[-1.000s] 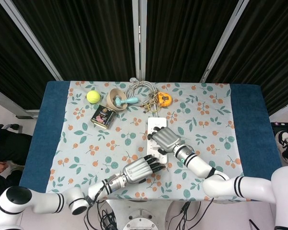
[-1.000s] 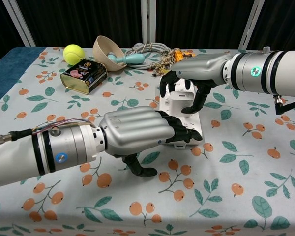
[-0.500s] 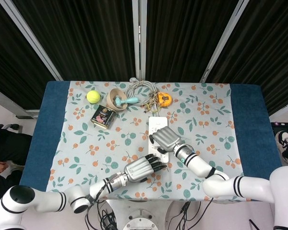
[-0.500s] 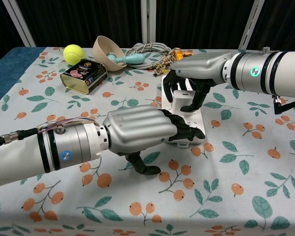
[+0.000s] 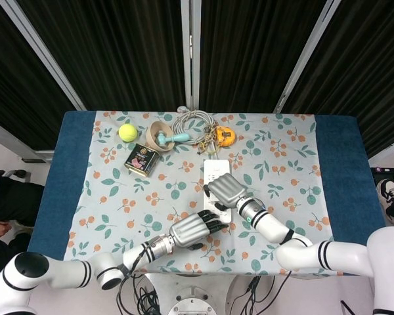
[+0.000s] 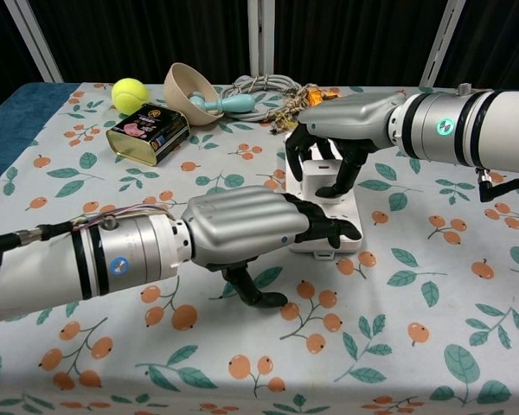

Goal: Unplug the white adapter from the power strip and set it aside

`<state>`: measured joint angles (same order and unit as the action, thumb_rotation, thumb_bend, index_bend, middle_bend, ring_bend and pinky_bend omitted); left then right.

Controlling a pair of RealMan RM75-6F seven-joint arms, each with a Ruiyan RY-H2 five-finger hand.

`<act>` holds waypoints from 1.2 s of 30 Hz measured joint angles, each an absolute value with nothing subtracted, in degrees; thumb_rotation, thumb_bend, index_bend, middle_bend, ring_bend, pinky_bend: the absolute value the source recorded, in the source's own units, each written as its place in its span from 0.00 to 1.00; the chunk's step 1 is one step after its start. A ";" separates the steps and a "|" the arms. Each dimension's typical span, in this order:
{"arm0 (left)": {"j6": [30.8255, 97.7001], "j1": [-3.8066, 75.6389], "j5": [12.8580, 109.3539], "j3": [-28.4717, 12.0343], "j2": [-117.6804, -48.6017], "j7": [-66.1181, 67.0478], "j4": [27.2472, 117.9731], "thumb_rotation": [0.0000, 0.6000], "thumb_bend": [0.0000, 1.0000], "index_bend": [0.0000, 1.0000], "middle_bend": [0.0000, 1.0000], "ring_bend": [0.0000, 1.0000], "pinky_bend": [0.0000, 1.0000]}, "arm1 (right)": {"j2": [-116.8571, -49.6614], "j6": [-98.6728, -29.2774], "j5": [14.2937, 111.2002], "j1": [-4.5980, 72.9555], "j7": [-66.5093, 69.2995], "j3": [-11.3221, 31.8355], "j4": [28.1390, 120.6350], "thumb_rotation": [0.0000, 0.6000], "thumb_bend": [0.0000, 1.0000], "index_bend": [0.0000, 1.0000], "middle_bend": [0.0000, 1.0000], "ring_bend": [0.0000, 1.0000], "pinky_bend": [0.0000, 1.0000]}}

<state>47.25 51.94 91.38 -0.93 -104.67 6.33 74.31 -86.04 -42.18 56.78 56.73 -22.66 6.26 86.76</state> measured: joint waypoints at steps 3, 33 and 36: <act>47.05 52.25 91.39 -0.73 -104.58 5.41 74.20 1.00 0.28 0.09 0.16 0.10 0.21 | -85.85 -42.88 57.54 56.44 -22.15 6.38 87.07 1.00 0.40 0.97 0.74 0.59 0.62; 47.16 53.03 90.82 -0.08 -104.09 4.42 73.90 1.00 0.28 0.10 0.16 0.10 0.21 | -81.17 -48.46 63.32 50.76 -15.19 6.51 90.07 1.00 0.44 1.00 0.80 0.63 0.67; 47.72 52.94 91.05 -0.06 -103.84 4.88 74.30 1.00 0.28 0.10 0.16 0.10 0.21 | -79.67 -49.37 64.08 50.17 -13.90 7.37 91.12 1.00 0.43 1.00 0.80 0.63 0.67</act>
